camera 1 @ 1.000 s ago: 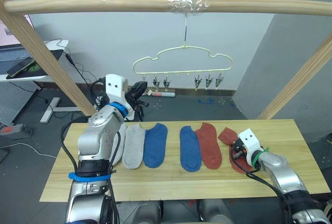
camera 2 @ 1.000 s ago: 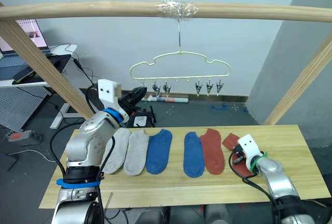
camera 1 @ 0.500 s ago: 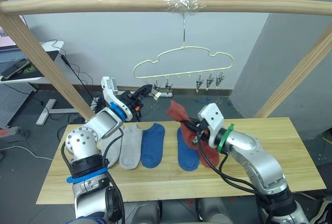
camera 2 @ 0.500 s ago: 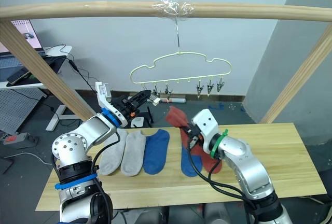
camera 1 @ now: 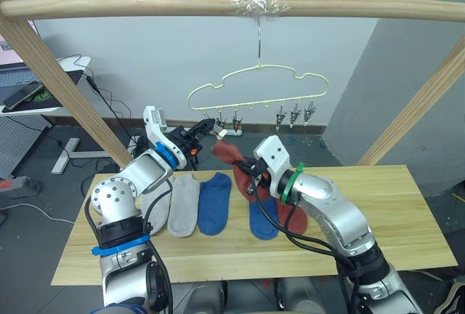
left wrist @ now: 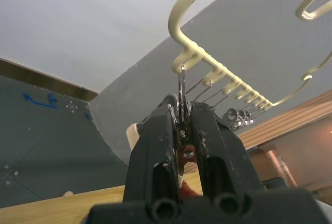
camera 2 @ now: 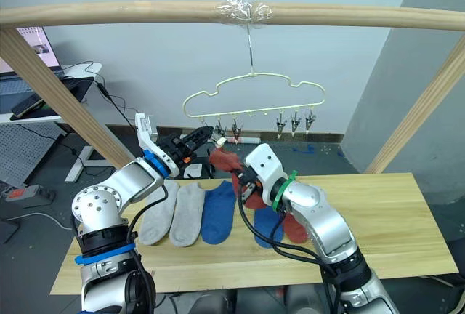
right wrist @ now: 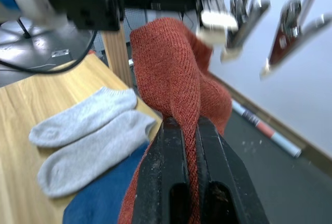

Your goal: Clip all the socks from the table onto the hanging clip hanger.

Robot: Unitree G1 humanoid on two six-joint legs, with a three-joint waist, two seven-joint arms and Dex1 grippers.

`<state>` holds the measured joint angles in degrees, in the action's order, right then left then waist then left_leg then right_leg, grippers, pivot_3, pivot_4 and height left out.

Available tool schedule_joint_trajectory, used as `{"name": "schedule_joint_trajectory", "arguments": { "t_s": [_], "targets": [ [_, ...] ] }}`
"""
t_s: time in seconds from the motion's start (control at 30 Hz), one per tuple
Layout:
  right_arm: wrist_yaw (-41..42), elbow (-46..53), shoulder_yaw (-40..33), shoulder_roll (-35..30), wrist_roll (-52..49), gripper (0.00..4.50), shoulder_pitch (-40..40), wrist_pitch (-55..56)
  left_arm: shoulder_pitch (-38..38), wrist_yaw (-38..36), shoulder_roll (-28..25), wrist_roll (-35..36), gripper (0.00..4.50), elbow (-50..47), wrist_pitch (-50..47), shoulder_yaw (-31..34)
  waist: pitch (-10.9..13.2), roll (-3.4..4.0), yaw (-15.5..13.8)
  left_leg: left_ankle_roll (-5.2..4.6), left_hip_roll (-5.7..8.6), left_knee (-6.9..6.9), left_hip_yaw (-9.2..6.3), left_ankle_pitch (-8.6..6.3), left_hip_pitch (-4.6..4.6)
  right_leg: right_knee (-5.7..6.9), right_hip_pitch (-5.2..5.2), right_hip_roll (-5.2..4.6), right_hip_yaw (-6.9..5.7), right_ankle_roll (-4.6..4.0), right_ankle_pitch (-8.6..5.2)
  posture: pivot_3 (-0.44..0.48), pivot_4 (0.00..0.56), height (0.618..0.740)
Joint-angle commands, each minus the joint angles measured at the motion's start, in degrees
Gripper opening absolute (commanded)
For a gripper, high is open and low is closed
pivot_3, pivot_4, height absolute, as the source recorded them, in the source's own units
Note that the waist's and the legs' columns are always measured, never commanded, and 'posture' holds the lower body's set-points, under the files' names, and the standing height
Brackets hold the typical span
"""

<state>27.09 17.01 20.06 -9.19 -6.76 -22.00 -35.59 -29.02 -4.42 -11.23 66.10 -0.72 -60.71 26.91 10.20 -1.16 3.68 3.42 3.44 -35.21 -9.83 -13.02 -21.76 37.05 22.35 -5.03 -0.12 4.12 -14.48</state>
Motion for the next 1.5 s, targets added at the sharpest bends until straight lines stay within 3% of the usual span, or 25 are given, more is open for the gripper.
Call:
{"name": "schedule_joint_trajectory", "arguments": {
  "t_s": [0.03, 0.57, 1.5],
  "targets": [
    [-0.4, 0.7, 0.2, 0.2, 0.7, 0.03, -1.0, 1.8, -0.1, -0.5, -0.9, 1.8, 0.12, -2.3, 0.6, -0.2, 0.0, 0.0, -0.2, 0.0, 0.0, 0.0, 0.0, 0.0, 0.0, -0.01, 0.0, 0.0, 0.0, -0.01, 0.0, -0.09, 0.152, 0.74],
    [1.0, 7.0, 0.5, -6.3, 2.0, 0.03, 2.1, 2.7, -0.9, 2.2, -2.7, 5.4, 0.12, 2.9, 0.3, 1.5, 0.0, 0.0, -0.3, 0.01, -0.03, 0.0, 0.12, -0.01, 0.02, 0.01, 0.03, 0.02, 0.12, 0.16, -0.09, -0.097, 0.154, 0.74],
    [0.8, 3.1, 2.8, -4.1, 4.3, 0.03, -1.3, 6.2, -0.5, 1.0, -3.6, 5.1, 0.12, 2.4, 0.8, -1.3, 0.0, 0.0, -0.3, 0.01, -0.02, 0.02, 0.5, -0.02, 0.03, 0.0, 0.22, 0.04, 0.55, 0.22, -0.03, -0.102, 0.155, 0.74]
  ]
}}
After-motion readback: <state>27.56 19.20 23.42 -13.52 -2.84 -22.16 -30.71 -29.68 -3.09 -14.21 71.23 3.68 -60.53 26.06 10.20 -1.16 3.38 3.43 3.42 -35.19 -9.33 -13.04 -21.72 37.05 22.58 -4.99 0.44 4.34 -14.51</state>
